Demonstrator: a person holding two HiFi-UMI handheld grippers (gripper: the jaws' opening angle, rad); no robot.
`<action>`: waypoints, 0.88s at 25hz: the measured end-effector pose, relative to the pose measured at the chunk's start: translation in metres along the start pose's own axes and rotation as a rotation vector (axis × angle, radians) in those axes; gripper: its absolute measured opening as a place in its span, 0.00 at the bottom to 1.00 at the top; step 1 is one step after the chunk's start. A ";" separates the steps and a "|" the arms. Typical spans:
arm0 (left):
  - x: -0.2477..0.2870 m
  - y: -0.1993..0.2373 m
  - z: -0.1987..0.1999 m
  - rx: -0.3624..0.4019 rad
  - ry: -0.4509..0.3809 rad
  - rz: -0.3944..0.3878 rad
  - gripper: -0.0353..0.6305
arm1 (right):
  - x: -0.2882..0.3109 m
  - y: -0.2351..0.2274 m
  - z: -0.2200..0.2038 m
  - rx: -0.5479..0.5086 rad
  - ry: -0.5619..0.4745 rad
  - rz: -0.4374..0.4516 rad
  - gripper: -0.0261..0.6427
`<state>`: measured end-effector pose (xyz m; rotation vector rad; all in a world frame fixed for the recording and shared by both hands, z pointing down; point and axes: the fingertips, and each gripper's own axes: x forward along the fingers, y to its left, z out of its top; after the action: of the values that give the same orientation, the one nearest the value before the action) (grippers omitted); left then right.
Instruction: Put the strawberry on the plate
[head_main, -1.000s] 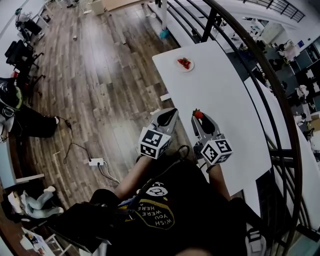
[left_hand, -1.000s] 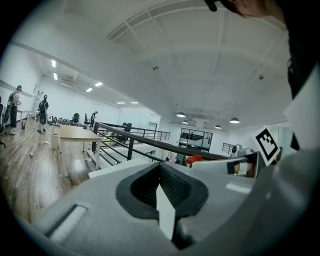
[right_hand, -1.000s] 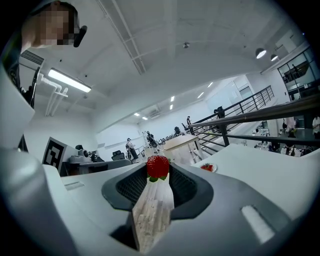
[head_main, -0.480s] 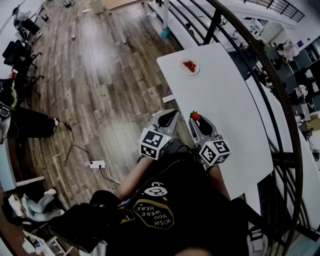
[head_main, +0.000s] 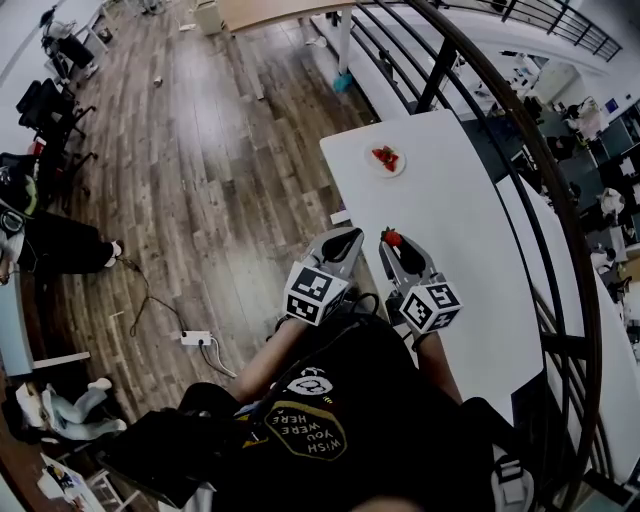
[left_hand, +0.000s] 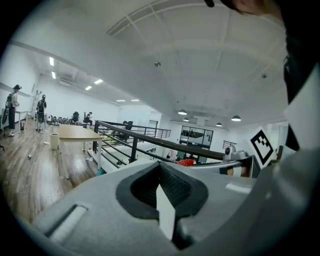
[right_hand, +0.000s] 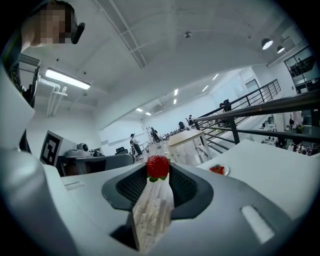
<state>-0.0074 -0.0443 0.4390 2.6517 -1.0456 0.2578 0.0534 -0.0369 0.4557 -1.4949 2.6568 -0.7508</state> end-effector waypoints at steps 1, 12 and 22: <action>0.005 0.002 0.000 0.000 0.003 0.005 0.05 | 0.003 -0.005 0.002 0.000 0.000 0.003 0.25; 0.039 0.024 -0.001 -0.001 0.044 0.023 0.05 | 0.008 -0.052 0.018 0.029 -0.034 -0.065 0.25; 0.081 0.065 0.013 0.004 0.070 -0.059 0.05 | 0.050 -0.078 0.029 0.058 -0.035 -0.142 0.25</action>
<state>0.0072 -0.1459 0.4607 2.6519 -0.9447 0.3384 0.0955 -0.1226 0.4728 -1.6799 2.5023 -0.7935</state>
